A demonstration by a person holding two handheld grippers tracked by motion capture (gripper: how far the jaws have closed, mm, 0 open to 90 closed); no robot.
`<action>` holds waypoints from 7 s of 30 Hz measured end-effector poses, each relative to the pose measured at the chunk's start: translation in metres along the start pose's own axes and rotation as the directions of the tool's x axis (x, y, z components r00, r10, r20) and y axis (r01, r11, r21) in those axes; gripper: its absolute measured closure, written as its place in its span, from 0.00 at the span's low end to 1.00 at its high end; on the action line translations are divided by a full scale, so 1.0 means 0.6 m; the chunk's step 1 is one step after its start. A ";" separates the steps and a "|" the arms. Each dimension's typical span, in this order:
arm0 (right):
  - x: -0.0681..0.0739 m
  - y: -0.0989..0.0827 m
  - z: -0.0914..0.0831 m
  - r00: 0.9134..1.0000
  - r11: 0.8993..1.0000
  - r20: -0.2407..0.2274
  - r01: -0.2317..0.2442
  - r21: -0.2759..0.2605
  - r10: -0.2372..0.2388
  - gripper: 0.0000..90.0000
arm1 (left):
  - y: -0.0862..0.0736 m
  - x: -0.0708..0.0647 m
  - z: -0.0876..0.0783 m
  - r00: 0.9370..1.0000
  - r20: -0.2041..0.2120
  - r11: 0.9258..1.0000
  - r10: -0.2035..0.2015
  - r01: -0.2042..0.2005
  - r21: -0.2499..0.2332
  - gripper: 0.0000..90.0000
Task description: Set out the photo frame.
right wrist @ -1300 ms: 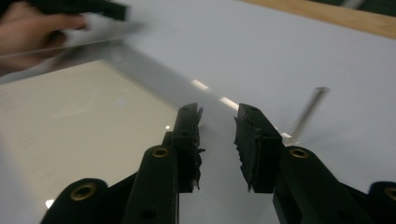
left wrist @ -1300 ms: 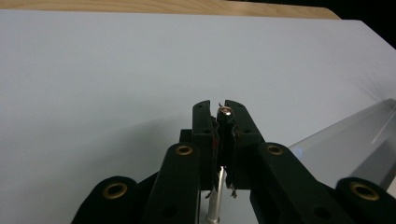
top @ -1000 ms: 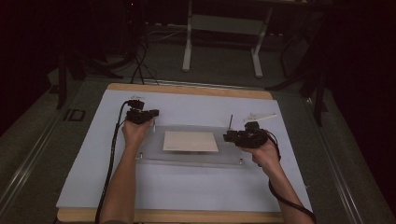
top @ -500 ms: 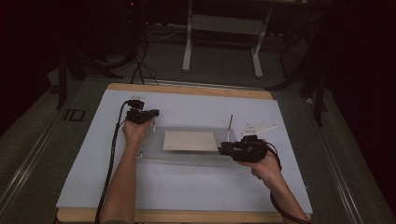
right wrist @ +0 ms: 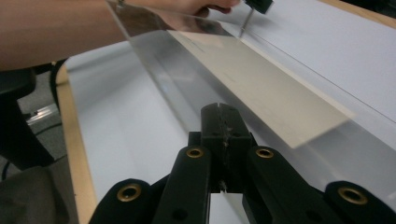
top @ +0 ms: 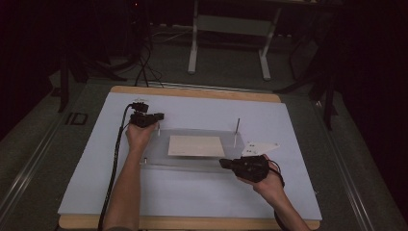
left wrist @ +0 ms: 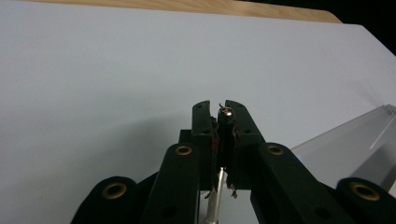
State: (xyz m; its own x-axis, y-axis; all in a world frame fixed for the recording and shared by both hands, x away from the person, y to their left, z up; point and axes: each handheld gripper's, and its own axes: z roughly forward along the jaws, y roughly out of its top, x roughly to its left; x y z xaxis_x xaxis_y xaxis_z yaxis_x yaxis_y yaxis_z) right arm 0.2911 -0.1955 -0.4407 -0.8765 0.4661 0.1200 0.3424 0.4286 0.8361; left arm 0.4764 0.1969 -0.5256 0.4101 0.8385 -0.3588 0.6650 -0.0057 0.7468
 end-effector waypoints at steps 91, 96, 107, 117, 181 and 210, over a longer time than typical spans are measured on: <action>-0.004 0.032 0.025 0.984 0.993 0.175 0.008 -0.116 0.013 1.00 | -0.061 -0.023 -0.178 0.985 0.036 0.970 0.168 -0.158 -0.185 0.65; -0.009 0.041 0.025 0.983 0.992 0.183 0.010 -0.127 0.013 1.00 | -0.064 -0.029 -0.185 0.979 0.039 0.964 0.199 -0.189 -0.189 0.65; -0.020 0.057 0.024 0.981 0.990 0.192 0.005 -0.143 0.023 1.00 | -0.069 -0.037 -0.201 0.970 0.024 0.953 0.242 -0.233 -0.192 0.61; -0.027 0.064 0.025 0.980 0.990 0.195 0.000 -0.144 0.028 1.00 | -0.081 -0.040 -0.222 0.964 0.013 0.941 0.266 -0.257 -0.219 0.62; -0.082 0.052 0.005 0.962 0.993 0.271 -0.011 -0.121 0.044 0.77 | -0.036 -0.108 -0.180 0.906 -0.001 0.870 0.424 -0.407 -0.277 0.51; -0.190 0.020 0.004 0.893 0.991 0.437 -0.069 -0.113 0.112 0.54 | 0.005 -0.100 -0.164 0.934 -0.013 0.897 0.358 -0.348 -0.271 0.52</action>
State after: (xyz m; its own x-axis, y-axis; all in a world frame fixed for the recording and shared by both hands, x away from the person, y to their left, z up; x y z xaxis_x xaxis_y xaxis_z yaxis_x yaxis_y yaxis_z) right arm 0.3959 -0.2419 -0.4455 -0.5962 0.8022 -0.0327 0.3620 0.3049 0.8809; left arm 0.3925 0.1999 -0.4466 0.6132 0.7876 -0.0603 0.2848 -0.1493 0.9469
